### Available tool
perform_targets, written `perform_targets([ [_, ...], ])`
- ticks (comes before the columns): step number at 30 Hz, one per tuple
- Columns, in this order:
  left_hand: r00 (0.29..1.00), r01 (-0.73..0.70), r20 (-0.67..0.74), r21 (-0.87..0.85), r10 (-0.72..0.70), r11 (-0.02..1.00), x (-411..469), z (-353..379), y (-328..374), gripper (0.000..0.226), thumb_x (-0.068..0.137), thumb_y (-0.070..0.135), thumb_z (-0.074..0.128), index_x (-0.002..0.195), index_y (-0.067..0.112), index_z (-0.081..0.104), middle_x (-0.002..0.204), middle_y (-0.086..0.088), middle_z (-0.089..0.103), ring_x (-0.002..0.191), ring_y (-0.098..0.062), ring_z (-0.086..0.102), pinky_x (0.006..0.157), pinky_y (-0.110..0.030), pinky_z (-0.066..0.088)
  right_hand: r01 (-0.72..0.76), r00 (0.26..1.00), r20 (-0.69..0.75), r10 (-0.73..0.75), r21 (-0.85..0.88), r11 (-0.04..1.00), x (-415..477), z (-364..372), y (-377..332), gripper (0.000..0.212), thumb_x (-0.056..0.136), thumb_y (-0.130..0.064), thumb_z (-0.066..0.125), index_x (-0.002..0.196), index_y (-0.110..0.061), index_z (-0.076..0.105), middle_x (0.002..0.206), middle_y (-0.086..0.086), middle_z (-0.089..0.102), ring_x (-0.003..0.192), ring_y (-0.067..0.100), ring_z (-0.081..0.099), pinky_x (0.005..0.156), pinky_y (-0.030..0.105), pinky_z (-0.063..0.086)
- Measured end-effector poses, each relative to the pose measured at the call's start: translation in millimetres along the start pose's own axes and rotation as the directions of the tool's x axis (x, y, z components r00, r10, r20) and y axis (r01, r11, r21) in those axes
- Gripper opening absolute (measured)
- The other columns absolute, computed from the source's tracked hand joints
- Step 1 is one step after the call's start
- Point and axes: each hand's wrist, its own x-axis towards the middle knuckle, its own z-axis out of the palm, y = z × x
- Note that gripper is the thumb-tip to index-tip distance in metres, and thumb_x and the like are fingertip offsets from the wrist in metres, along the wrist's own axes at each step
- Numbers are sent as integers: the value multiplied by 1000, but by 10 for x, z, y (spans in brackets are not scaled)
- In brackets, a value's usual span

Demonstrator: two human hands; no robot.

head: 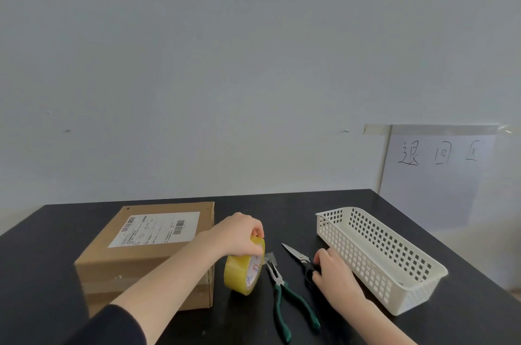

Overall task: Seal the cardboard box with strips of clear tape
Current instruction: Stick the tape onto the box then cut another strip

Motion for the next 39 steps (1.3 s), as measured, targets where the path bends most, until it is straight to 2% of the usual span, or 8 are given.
perform_targets([
  [5,998,5,-56,-5,-5,1000,-38,20,10,33,82,34,62,115,29,66,116,2,62,102,-18,58,80,-30,55,30,999,12,-29,-27,999,1,10,14,16,93,-25,55,108,-19,55,101,-6,43,102,14,54,84,21,40],
  [9,997,3,-80,-2,-3,1000,-59,46,19,33,80,33,64,113,28,66,114,2,64,98,-16,60,74,-26,55,33,997,65,-31,-37,999,83,-75,-16,12,90,-25,57,91,-23,45,100,-5,43,87,14,47,81,23,43],
  [11,996,7,-90,-10,-8,1000,-73,53,17,33,81,32,64,114,28,66,113,2,64,97,-16,59,73,-25,54,54,998,38,-53,-31,998,154,-109,-67,8,89,-28,56,90,-22,50,100,-4,45,89,15,47,79,23,42],
  [14,995,8,-99,-23,-10,1000,-85,69,8,34,82,34,65,115,27,65,115,3,63,97,-16,60,74,-25,55,157,988,10,-157,-3,988,260,-111,-214,21,88,-34,59,106,-24,61,108,-4,50,106,15,48,86,24,43],
  [19,995,12,-100,-34,-15,999,-101,70,-2,35,81,36,66,116,29,65,115,3,63,99,-16,60,79,-30,57,266,953,130,-274,73,961,340,35,-477,37,85,-39,65,122,-31,60,120,-6,51,115,13,43,98,29,43],
  [30,995,28,-91,-46,-33,999,-97,65,-6,35,78,38,69,112,30,64,114,2,61,98,-16,59,80,-30,57,248,951,131,-278,208,946,443,212,-623,27,84,-32,59,109,-27,67,109,-4,59,108,14,50,91,29,47],
  [35,994,24,-109,-39,-28,999,-103,75,1,29,75,37,71,102,29,64,107,4,61,94,-14,58,76,-30,57,275,920,219,-324,228,934,504,225,-652,31,87,-26,53,117,-28,61,119,-2,56,114,19,48,99,32,42],
  [39,992,3,-126,-31,-7,1000,-134,78,1,26,74,37,72,97,29,62,104,6,60,93,-13,56,74,-30,55,245,903,308,-298,200,949,602,186,-709,32,93,-22,43,120,-24,58,121,4,57,116,24,45,100,38,40],
])
